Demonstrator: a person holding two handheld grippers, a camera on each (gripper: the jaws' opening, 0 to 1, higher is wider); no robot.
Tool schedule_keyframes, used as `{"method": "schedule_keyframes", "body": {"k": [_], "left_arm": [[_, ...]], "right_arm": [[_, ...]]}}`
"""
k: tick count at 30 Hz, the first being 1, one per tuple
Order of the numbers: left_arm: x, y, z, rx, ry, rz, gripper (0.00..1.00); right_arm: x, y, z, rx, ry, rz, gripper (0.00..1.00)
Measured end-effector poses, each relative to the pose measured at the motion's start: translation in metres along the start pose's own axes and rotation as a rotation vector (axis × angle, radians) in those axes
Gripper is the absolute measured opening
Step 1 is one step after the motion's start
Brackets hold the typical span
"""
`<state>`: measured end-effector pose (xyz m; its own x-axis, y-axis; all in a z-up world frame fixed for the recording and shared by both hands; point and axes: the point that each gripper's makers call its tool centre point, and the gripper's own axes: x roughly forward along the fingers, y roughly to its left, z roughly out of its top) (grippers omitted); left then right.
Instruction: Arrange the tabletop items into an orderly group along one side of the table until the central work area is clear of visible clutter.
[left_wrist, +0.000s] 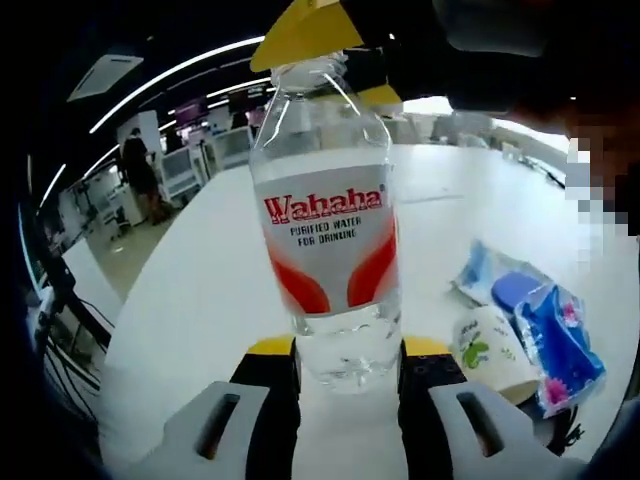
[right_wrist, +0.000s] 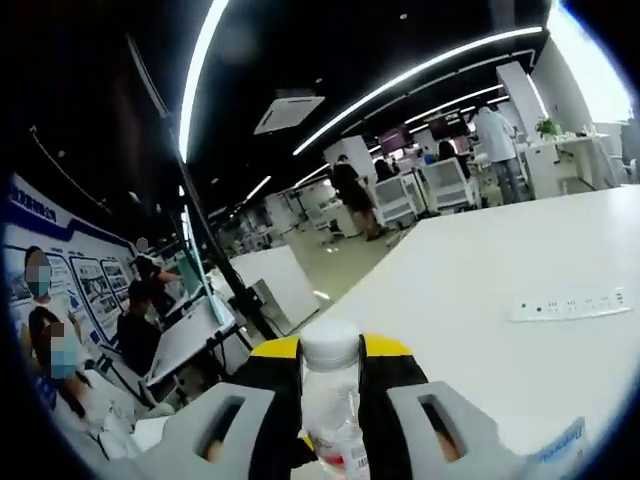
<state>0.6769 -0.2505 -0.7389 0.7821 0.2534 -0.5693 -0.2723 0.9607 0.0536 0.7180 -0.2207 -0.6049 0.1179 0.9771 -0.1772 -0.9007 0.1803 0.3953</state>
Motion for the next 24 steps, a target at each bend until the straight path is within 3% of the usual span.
{"method": "schedule_keyframes", "body": {"k": [4,15,24], "left_arm": [[0.008,0.001,-0.002,0.016,-0.017,-0.002,0.34],[0.022,0.002,-0.011,0.018,-0.006,-0.003,0.34],[0.031,0.006,-0.009,0.007,-0.005,-0.002,0.34]], "right_arm": [[-0.002,0.000,-0.002,-0.081,-0.010,0.024,0.16],[-0.005,0.000,-0.015,-0.120,-0.011,0.044,0.17],[-0.002,0.001,-0.015,-0.132,-0.025,0.048,0.17]]}}
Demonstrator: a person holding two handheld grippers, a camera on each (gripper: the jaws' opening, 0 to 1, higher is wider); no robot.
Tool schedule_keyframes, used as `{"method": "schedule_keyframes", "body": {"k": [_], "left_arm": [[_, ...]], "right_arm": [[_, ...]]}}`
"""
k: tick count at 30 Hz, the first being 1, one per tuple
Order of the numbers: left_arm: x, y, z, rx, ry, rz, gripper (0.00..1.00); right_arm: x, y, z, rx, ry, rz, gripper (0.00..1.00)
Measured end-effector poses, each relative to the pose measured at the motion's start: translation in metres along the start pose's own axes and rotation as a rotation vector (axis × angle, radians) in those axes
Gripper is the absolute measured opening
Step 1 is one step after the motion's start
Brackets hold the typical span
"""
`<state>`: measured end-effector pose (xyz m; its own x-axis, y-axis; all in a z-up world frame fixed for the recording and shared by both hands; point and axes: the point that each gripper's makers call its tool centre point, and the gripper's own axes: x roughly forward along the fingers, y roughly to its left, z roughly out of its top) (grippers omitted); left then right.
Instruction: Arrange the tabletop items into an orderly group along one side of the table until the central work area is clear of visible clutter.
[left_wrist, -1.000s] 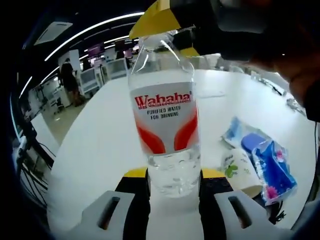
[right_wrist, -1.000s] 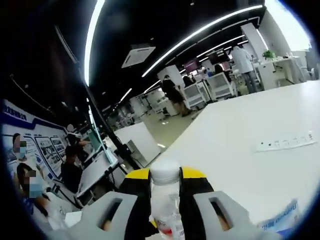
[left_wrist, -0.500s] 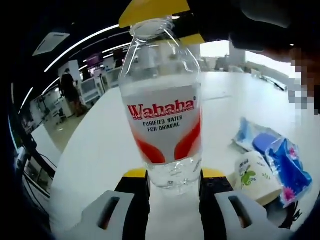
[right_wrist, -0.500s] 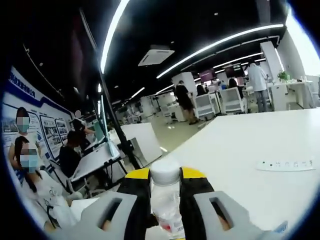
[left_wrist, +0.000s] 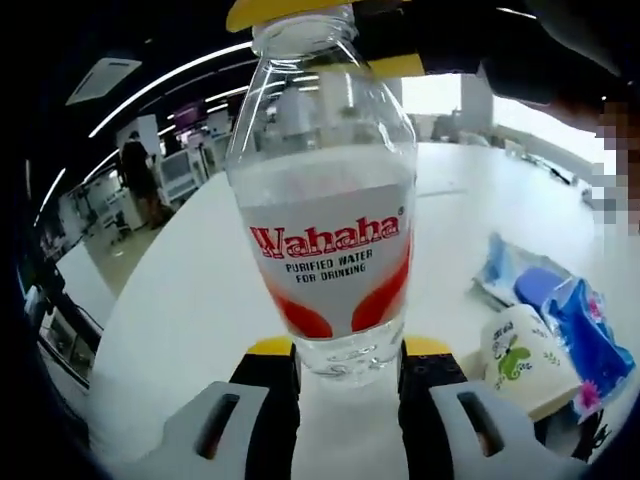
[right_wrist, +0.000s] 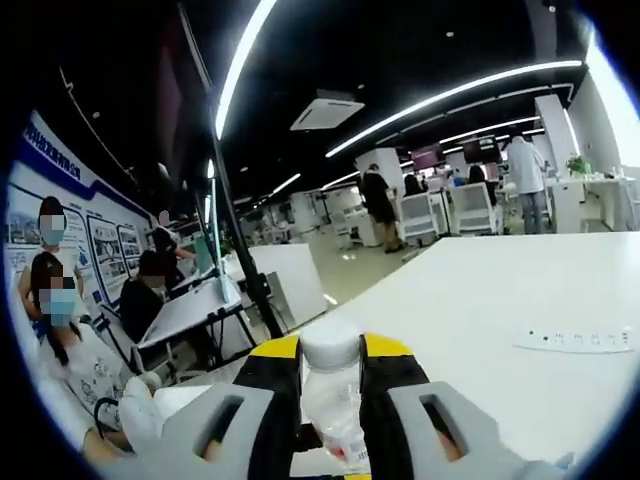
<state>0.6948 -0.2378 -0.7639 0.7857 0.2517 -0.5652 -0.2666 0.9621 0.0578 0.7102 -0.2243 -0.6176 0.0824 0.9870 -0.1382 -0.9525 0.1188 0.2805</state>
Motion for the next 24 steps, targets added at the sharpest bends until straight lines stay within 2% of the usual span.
{"method": "schedule_keyframes", "body": {"k": [9,24], "left_arm": [[0.009,0.000,0.000,-0.002,0.002,-0.013,0.34],[0.013,-0.002,-0.018,-0.008,0.039,-0.032,0.34]], "right_arm": [[0.002,-0.009,0.001,0.000,-0.010,-0.018,0.17],[0.003,-0.005,-0.019,0.000,0.026,-0.011,0.17]]}}
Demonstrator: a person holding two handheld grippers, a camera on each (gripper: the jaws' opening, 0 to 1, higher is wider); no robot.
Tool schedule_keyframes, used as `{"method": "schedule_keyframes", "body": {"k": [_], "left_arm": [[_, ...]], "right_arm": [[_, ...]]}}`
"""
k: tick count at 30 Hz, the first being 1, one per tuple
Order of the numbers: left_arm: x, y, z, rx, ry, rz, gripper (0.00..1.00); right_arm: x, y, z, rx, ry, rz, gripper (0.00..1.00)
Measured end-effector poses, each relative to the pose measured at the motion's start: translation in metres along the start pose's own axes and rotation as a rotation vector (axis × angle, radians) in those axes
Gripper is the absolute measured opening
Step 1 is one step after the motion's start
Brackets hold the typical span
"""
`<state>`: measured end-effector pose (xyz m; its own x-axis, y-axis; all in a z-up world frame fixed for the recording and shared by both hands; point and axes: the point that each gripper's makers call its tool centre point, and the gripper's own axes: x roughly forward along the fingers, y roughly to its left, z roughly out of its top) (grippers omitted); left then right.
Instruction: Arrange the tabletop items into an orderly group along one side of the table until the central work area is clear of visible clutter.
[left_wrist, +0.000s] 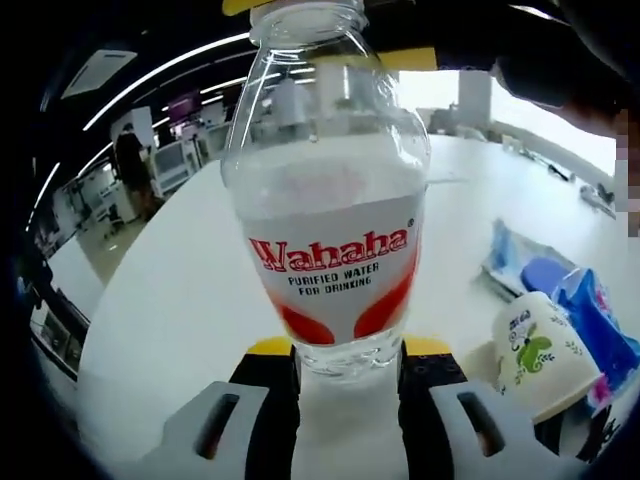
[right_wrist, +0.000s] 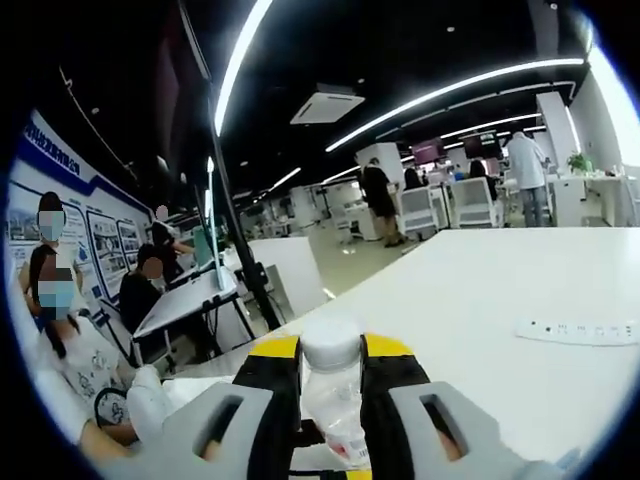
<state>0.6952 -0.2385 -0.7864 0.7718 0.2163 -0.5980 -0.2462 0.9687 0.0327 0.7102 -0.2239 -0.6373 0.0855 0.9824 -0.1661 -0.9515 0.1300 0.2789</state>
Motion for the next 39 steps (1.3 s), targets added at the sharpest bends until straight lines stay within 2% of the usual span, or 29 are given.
{"method": "schedule_keyframes", "body": {"k": [9,16,26,33,39], "left_arm": [[0.002,0.000,-0.007,-0.018,0.015,-0.002,0.34],[0.003,0.000,-0.005,-0.011,0.009,-0.002,0.34],[0.008,0.001,-0.006,0.022,-0.031,-0.010,0.34],[0.016,0.003,-0.008,0.010,-0.031,-0.011,0.35],[0.018,0.004,-0.009,0.017,-0.009,-0.017,0.35]], "right_arm": [[0.001,0.000,-0.009,-0.007,0.012,0.005,0.18],[-0.001,-0.004,-0.006,-0.008,-0.003,-0.007,0.18],[-0.007,-0.004,-0.011,-0.031,-0.037,0.015,0.18],[-0.006,-0.007,-0.010,-0.044,-0.042,0.014,0.18],[-0.004,-0.005,-0.012,-0.062,-0.036,0.015,0.18]]}}
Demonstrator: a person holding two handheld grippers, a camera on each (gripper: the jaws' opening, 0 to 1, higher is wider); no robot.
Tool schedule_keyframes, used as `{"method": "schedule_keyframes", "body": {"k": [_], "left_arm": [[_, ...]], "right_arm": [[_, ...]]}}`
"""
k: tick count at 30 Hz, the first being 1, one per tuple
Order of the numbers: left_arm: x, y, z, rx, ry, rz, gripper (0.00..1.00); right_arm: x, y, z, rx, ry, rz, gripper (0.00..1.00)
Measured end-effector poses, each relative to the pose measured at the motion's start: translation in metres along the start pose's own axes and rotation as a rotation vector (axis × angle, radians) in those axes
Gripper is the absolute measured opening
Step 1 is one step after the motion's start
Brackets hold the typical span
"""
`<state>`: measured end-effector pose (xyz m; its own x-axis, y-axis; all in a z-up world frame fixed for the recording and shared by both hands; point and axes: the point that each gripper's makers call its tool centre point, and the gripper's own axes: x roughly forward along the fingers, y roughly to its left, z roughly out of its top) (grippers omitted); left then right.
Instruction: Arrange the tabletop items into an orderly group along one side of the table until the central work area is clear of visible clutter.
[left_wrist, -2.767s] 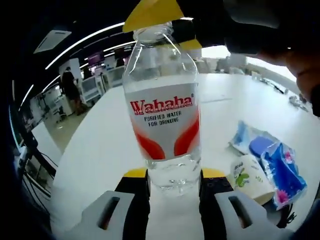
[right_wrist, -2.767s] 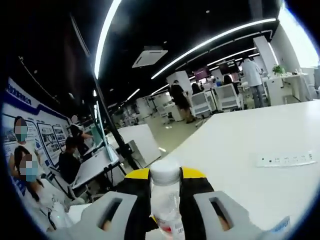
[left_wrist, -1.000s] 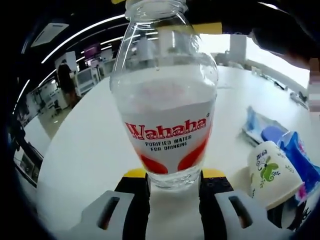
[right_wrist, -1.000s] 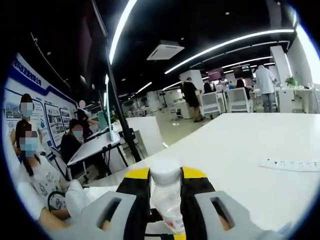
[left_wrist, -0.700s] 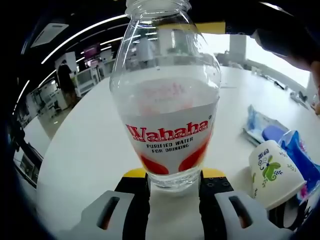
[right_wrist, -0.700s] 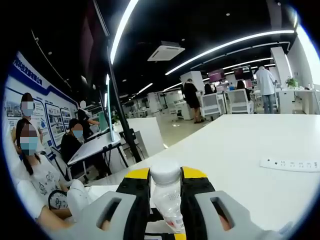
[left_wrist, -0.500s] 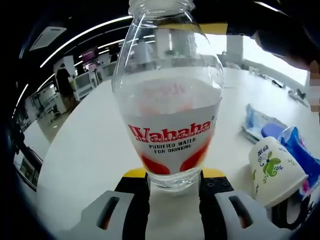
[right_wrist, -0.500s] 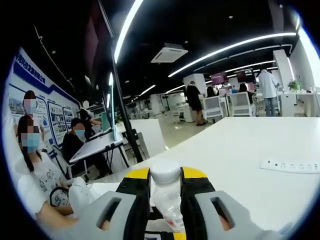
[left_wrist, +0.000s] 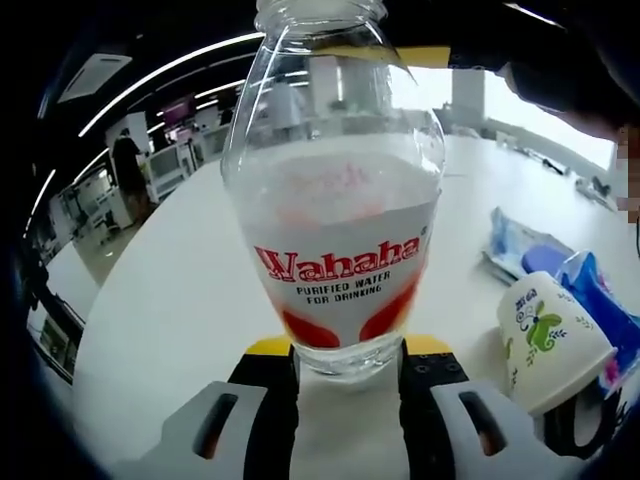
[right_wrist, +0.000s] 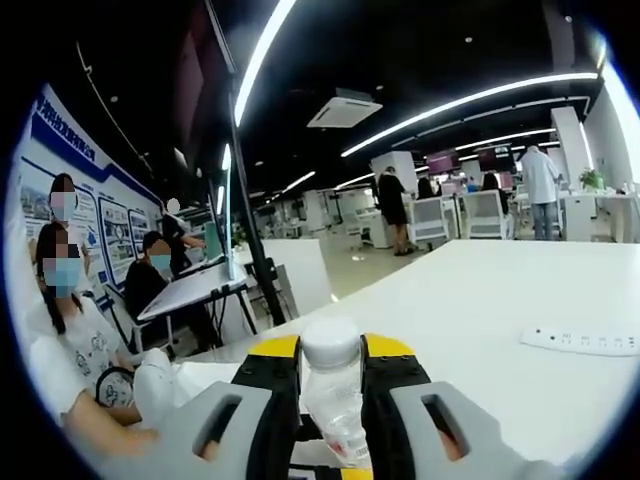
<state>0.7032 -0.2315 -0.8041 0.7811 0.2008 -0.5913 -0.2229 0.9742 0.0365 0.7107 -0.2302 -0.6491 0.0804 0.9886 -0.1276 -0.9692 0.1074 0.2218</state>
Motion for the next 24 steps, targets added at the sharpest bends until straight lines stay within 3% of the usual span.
{"method": "schedule_keyframes", "body": {"k": [5,9,12,14,18,24], "left_arm": [[-0.006,-0.006,0.001,-0.027,0.028,-0.029,0.40],[-0.017,-0.011,0.005,-0.022,0.023,-0.040,0.55],[-0.024,-0.012,0.012,-0.034,-0.001,-0.048,0.72],[-0.027,-0.011,0.021,-0.034,-0.031,-0.055,0.79],[-0.029,-0.013,0.031,-0.048,-0.046,-0.090,0.83],[-0.040,-0.010,0.044,-0.045,-0.055,-0.092,0.84]], "right_arm": [[0.000,0.001,-0.002,-0.031,0.011,0.032,0.21],[0.000,0.003,0.001,-0.061,0.029,0.023,0.48],[-0.004,0.004,0.010,-0.041,0.008,0.021,0.56],[-0.007,0.004,0.013,-0.052,0.010,0.016,0.56],[-0.015,0.000,0.022,-0.011,-0.015,-0.001,0.56],[-0.028,-0.003,0.036,0.000,-0.030,-0.027,0.55]]}}
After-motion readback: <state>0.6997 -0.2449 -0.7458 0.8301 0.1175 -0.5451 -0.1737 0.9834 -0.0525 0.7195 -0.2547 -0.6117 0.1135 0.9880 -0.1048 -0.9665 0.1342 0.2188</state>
